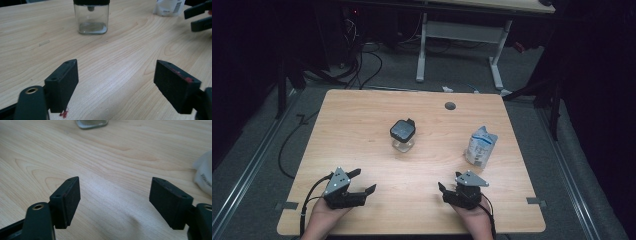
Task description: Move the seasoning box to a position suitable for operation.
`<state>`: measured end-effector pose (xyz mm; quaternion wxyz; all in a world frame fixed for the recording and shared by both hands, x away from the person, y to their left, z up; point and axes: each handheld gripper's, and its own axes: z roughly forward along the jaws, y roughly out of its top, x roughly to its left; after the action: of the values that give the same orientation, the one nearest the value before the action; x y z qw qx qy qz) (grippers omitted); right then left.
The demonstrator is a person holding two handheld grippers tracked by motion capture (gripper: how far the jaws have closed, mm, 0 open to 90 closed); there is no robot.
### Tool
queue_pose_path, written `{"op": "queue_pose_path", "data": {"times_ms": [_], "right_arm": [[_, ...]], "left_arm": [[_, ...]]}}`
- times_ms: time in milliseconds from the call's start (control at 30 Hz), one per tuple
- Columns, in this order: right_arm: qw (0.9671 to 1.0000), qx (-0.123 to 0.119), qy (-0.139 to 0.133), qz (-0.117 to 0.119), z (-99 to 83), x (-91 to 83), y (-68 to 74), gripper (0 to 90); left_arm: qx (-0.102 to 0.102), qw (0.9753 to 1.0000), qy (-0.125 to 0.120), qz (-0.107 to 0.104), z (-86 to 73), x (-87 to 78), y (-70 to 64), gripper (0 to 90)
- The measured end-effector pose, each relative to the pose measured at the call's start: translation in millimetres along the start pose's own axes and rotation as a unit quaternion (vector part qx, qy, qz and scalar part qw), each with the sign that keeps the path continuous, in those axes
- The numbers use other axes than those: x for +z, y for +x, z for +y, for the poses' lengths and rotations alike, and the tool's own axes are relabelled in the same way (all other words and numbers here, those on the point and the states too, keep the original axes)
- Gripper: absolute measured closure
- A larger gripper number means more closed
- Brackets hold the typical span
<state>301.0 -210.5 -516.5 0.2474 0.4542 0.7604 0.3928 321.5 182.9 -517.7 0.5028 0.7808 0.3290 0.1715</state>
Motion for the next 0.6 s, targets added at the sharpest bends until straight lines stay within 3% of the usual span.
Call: {"op": "queue_pose_path", "data": {"times_ms": [233,367,500,533,600], "right_arm": [[0.9999,0.004,-0.009,-0.006,-2.2,-3.5,-5.5,31.6],[1.0,0.0,-0.009,-0.004,-2.2,-1.3,-5.1,32.9],[1.0,-0.006,-0.007,0.0,-1.6,-0.5,-3.7,33.7],[0.9999,-0.011,-0.008,-0.001,-1.3,0.9,-2.2,33.7],[0.9999,-0.015,-0.005,-0.001,-1.1,1.6,-0.9,34.1]], "left_arm": [[-0.033,0.9993,0.003,-0.014,0.6,0.4,4.4,17.9],[-0.067,0.9972,0.012,-0.03,0.1,-0.7,7.0,14.0],[-0.058,0.9979,0.02,-0.02,-0.8,-2.7,6.2,12.0],[-0.055,0.998,0.013,-0.029,-1.7,-5.3,6.6,10.7],[-0.05,0.9984,-0.001,-0.027,-3.0,-8.9,5.7,12.5]]}}
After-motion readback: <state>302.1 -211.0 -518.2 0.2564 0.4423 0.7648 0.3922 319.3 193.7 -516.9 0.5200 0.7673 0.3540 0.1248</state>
